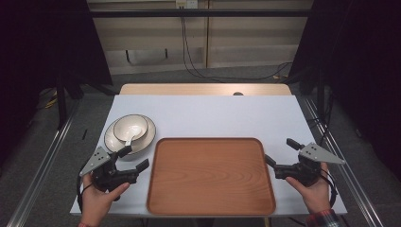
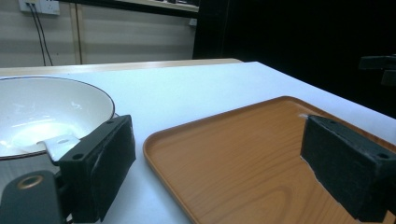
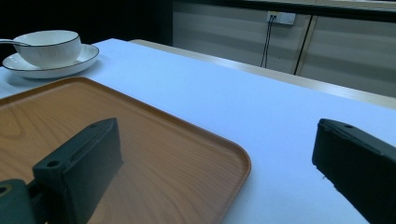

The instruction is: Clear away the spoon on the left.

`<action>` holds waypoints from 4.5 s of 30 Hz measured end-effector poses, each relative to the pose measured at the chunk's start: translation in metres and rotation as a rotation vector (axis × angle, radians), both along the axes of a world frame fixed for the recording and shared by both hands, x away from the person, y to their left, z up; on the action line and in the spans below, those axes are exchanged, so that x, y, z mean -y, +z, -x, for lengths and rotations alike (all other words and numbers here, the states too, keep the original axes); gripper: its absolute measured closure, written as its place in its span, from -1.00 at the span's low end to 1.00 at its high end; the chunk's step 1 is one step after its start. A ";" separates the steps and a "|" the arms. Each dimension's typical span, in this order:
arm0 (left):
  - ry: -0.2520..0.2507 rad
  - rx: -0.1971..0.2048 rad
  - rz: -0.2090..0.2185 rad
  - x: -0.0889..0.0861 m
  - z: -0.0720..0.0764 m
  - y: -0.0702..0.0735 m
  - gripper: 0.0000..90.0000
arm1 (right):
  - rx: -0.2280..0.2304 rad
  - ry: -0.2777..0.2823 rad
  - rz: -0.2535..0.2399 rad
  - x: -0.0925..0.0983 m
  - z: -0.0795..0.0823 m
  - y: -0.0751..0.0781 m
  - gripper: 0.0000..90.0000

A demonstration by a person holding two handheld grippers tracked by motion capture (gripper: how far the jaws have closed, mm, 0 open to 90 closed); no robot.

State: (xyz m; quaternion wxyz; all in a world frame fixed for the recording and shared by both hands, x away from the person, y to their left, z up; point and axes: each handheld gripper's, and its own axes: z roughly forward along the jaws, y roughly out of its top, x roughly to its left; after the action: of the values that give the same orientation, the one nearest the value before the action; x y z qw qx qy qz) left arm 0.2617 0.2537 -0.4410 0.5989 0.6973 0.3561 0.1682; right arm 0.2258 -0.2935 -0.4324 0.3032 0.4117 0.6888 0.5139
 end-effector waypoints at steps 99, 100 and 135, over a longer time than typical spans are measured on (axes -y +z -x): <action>0.305 -0.074 -0.081 -0.019 -0.044 -0.014 0.83 | -0.001 0.107 0.003 -0.006 -0.002 -0.003 -0.98; 0.298 -0.072 -0.081 -0.019 -0.044 -0.014 0.83 | 0.001 0.111 0.005 -0.005 -0.002 -0.002 -0.98; 0.361 -0.027 0.058 -0.026 -0.080 0.013 0.89 | 0.009 0.118 -0.033 -0.004 -0.004 -0.002 -0.98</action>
State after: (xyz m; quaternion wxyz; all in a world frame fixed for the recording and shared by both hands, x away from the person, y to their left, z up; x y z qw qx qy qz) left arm 0.3422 0.2794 -0.4277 0.5739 0.6068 0.4883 0.2531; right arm 0.2299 -0.2900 -0.4345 0.2684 0.3732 0.7019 0.5441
